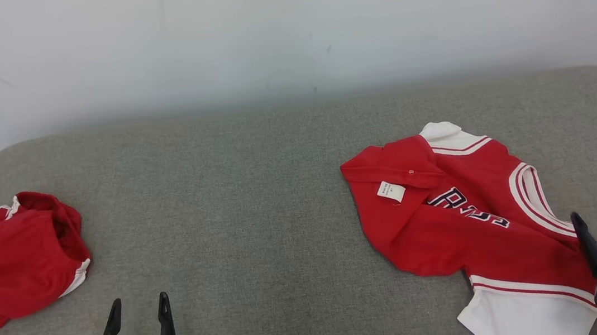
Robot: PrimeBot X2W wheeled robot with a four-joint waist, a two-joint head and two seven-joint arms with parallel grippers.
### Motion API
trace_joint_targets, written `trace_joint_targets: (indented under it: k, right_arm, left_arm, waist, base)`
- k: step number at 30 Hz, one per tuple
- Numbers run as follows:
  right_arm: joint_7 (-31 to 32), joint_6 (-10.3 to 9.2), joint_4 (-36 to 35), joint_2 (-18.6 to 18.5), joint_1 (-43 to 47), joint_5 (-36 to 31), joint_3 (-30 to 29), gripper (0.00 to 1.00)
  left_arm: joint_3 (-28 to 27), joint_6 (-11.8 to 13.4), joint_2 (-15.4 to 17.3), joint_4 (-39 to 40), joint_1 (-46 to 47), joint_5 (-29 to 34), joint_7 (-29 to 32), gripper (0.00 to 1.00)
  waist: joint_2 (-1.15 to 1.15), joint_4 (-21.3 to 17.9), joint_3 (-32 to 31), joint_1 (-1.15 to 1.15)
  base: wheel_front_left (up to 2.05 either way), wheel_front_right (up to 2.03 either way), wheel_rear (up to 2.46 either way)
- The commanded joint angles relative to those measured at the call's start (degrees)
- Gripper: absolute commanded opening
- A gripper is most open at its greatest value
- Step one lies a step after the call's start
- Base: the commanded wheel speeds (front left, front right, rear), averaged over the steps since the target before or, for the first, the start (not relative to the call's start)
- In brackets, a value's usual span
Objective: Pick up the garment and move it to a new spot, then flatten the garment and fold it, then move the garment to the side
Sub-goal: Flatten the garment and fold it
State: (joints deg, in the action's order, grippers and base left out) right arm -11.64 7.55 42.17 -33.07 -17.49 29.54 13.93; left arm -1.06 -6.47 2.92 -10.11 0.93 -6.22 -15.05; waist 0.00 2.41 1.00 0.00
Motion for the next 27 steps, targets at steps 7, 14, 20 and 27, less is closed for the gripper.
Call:
trace_joint_targets:
  k: [7,14,20,27]
  right_arm:
    - [2.4,-0.13,-7.7,2.5,-1.2,-1.1,-0.5,1.00]
    - [6.5,-0.13,-6.3,7.1,-7.3,-1.4,2.3,1.00]
    - [8.3,-0.13,1.8,10.2,-14.1,-0.1,4.1,1.00]
    - [8.2,-0.13,11.4,11.9,-18.8,2.3,4.2,0.93]
  left_arm:
    - [0.2,0.2,-0.1,0.0,-0.9,0.0,-0.2,1.00]
    - [1.8,0.0,-0.1,0.0,0.4,0.1,-0.2,1.00]
    - [3.7,0.2,-0.1,-0.5,2.2,-0.6,-0.2,1.00]
    - [5.6,0.5,-0.1,-1.1,3.7,-1.4,-0.2,1.00]
  waist:
    - [0.00,0.9,-1.0,0.00]
    - [0.00,3.7,0.2,0.00]
    - [0.00,6.5,2.4,0.00]
    - [0.00,9.0,4.4,0.00]
  base:
    - [0.00,0.00,0.00]
    - [0.00,0.00,0.00]
    - [0.00,0.00,0.00]
    - [0.00,0.00,0.00]
